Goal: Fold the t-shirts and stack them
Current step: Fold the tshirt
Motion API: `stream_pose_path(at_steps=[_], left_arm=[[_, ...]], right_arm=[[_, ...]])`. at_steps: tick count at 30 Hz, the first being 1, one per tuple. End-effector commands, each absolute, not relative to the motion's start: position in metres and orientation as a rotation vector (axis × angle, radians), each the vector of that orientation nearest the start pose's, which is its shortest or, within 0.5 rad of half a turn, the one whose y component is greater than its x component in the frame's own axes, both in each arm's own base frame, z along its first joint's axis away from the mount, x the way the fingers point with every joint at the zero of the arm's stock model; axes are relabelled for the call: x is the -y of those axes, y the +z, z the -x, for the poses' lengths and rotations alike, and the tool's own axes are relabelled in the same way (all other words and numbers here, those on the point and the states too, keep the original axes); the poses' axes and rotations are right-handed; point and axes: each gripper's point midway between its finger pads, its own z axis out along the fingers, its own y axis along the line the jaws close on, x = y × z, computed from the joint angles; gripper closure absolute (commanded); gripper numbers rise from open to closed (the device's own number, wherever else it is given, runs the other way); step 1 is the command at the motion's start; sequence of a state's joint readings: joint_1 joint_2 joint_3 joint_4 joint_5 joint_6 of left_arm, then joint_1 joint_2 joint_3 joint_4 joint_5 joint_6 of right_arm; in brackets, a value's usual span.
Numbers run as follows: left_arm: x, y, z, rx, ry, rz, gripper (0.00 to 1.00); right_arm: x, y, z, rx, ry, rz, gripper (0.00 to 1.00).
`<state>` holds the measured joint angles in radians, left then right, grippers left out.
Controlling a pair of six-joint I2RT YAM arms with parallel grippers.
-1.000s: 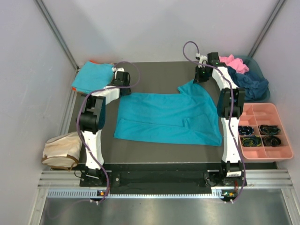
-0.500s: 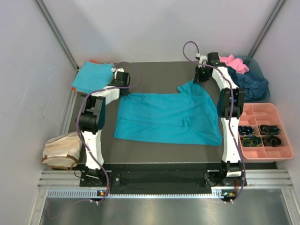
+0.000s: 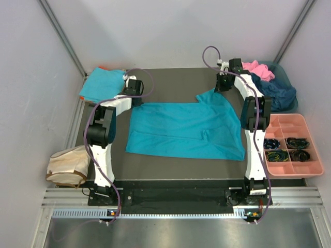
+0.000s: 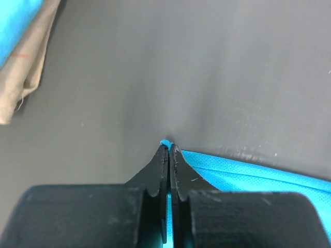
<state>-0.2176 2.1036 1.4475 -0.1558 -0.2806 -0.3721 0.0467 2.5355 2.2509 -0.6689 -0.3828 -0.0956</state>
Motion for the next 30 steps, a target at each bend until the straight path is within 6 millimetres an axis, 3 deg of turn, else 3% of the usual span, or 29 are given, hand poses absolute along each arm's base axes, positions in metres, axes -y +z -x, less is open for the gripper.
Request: stream_pose_path(at_steps=[1,4,12,23,30], left_arm=[[0.075,0.057,-0.509,-2.305,0.046,0.339,1.0],[0.074,0.062,-0.504,-2.287,0.034,0.352,1.0],[0.081,0.074,-0.493,-2.277,-0.032,0.375,1.0],[0.086,0.116,-0.471,-2.185,-0.056,0.377,1.0],[0.074,0.138,-0.447,-2.096,-0.054,0.411,1.0]], right_arm=[[-0.082,0.095,-0.599,-2.358,0.355,0.272,1.0],[-0.079,0.114,-0.598,-2.337,0.339,0.228,1.0],[-0.082,0.139,-0.584,-2.324,0.359,0.144,1.0],[-0.087,0.165,-0.566,-2.299,0.35,-0.002,1.0],[-0.093,0.178,-0.55,-2.295,0.323,0.018,1.0]])
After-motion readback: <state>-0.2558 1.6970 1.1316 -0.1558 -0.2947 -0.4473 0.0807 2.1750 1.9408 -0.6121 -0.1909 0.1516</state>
